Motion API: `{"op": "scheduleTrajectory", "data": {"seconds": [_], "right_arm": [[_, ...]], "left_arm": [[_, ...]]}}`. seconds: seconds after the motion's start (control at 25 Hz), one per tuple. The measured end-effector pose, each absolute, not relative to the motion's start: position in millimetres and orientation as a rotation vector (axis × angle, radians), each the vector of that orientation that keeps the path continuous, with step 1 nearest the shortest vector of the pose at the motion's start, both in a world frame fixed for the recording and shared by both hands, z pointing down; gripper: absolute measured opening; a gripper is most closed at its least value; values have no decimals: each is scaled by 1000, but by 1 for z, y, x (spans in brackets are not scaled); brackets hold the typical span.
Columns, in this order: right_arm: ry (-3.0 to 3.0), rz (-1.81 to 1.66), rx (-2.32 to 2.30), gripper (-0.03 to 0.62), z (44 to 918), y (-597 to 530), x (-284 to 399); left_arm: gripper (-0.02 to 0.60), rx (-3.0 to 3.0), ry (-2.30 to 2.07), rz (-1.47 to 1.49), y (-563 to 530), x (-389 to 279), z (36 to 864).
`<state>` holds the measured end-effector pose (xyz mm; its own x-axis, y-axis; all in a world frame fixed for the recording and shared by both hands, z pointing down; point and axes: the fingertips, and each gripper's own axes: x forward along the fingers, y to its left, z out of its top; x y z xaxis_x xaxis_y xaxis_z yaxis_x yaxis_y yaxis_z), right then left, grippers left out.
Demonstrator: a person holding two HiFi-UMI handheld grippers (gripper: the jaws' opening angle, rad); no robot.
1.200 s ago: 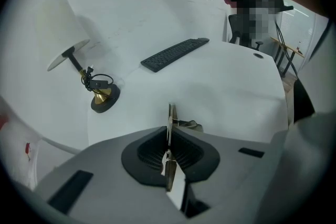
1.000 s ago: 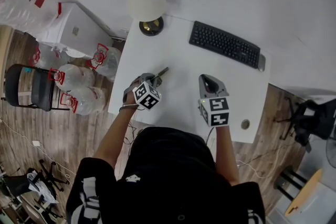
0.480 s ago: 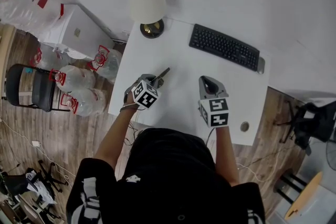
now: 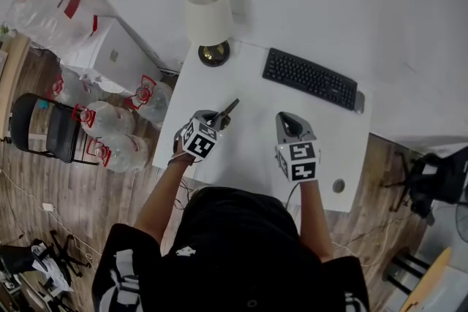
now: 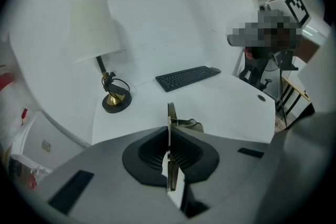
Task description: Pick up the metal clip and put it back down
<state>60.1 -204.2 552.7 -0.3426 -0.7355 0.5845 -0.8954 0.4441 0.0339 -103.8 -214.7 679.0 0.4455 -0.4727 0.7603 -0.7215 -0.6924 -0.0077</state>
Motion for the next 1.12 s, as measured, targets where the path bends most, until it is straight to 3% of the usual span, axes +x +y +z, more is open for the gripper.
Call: {"op": "scheduleTrajectory", "data": {"seconds": [1.12], "right_arm": [[-2246, 284, 1445, 35, 495, -200, 72]], "left_arm": [[29, 2644, -1400, 468, -223, -106, 431]]}}
